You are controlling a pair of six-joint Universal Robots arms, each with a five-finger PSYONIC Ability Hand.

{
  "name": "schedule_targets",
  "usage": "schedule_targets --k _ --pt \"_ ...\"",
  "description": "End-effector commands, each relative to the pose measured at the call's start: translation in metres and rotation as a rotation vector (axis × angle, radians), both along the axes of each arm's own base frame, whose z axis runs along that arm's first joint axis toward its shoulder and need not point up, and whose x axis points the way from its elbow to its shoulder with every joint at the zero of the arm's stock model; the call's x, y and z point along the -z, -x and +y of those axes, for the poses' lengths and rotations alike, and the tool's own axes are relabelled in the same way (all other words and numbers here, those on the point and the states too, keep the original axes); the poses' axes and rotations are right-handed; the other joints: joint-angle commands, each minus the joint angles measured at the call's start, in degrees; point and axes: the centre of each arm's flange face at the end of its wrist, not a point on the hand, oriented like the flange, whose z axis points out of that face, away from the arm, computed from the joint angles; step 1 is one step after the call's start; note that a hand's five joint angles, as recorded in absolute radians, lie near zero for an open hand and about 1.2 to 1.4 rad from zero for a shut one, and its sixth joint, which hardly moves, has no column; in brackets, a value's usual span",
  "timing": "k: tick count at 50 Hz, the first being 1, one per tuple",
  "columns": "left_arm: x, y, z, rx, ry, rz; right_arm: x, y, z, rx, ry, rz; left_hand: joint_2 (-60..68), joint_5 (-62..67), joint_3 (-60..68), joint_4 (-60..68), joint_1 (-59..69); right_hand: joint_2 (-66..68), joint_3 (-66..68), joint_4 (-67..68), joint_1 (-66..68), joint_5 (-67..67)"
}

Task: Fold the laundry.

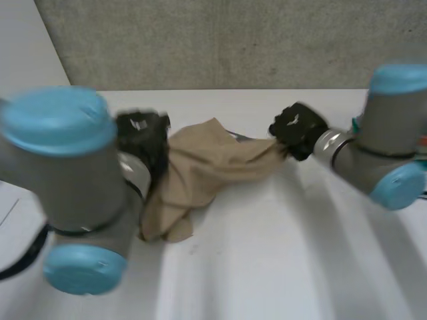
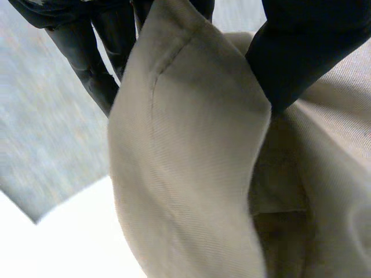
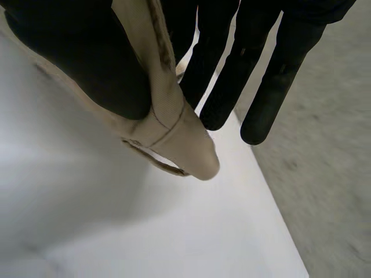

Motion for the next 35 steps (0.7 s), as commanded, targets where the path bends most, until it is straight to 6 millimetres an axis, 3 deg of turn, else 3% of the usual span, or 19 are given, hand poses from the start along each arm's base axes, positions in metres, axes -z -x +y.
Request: schedule_targets --k 1,4,6,9,13,19,20,23,24,27,28,31,32,35 --pt "-0.084 -0.027 0.006 0.128 0.108 0.047 -0.098 0.038 0.050 0.106 -0.066 -0.034 12.62 12.94 13.06 11.98 15.50 12.83 12.57 11.58 17.56 12.75" --pt "-0.103 -0.035 0.007 0.169 0.109 0.044 -0.128 0.049 0.073 0.127 -0.077 -0.041 12.62 12.94 13.06 11.98 15.50 12.83 12.57 11.58 17.56 12.75" --pt "-0.108 -0.037 0.008 0.187 0.094 0.037 -0.135 0.053 0.082 0.142 -0.100 -0.034 12.62 12.94 13.06 11.98 15.50 12.83 12.57 11.58 17.56 12.75" --pt "-0.108 -0.039 0.006 0.200 0.030 0.008 -0.136 0.059 0.097 0.169 -0.195 0.014 12.62 12.94 13.06 11.98 15.50 12.83 12.57 11.58 17.56 12.75" --pt "-0.089 -0.038 -0.006 0.199 -0.085 -0.057 -0.123 0.053 0.113 0.147 -0.322 0.096 12.62 12.94 13.06 11.98 15.50 12.83 12.57 11.58 17.56 12.75" --pt "-0.040 -0.028 -0.032 0.203 -0.260 -0.192 -0.088 0.040 0.104 0.143 -0.435 0.181 12.62 12.94 13.06 11.98 15.50 12.83 12.57 11.58 17.56 12.75" --pt "-0.029 -0.024 -0.043 0.201 -0.274 -0.218 -0.078 0.033 0.097 0.141 -0.436 0.189 12.62 12.94 13.06 11.98 15.50 12.83 12.57 11.58 17.56 12.75" --pt "-0.016 -0.017 -0.063 0.190 -0.259 -0.242 -0.062 0.021 0.078 0.148 -0.399 0.168 12.62 12.94 13.06 11.98 15.50 12.83 12.57 11.58 17.56 12.75" --pt "-0.014 -0.013 -0.078 0.178 -0.219 -0.244 -0.057 0.013 0.063 0.163 -0.342 0.133 12.62 12.94 13.06 11.98 15.50 12.83 12.57 11.58 17.56 12.75" --pt "-0.027 -0.007 -0.098 0.155 -0.106 -0.224 -0.062 0.000 0.039 0.193 -0.206 0.054 12.62 12.94 13.06 11.98 15.50 12.83 12.57 11.58 17.56 12.75" --pt "-0.047 -0.003 -0.106 0.144 0.003 -0.194 -0.073 -0.006 0.024 0.206 -0.088 -0.012 12.62 12.94 13.06 11.98 15.50 12.83 12.57 11.58 17.56 12.75" --pt "-0.087 0.001 -0.117 0.119 0.208 -0.118 -0.098 -0.015 0.004 0.207 0.116 -0.111 12.62 12.94 13.06 11.98 15.50 12.83 12.57 11.58 17.56 12.75" --pt "-0.117 0.002 -0.120 0.098 0.355 -0.050 -0.113 -0.019 -0.005 0.202 0.236 -0.173 12.62 12.94 13.06 11.98 15.50 12.83 12.57 11.58 17.56 12.75" --pt "-0.161 -0.003 -0.119 0.052 0.549 0.060 -0.141 -0.021 -0.009 0.193 0.396 -0.270 12.62 12.94 13.06 11.98 15.50 12.83 12.57 11.58 17.56 12.75"
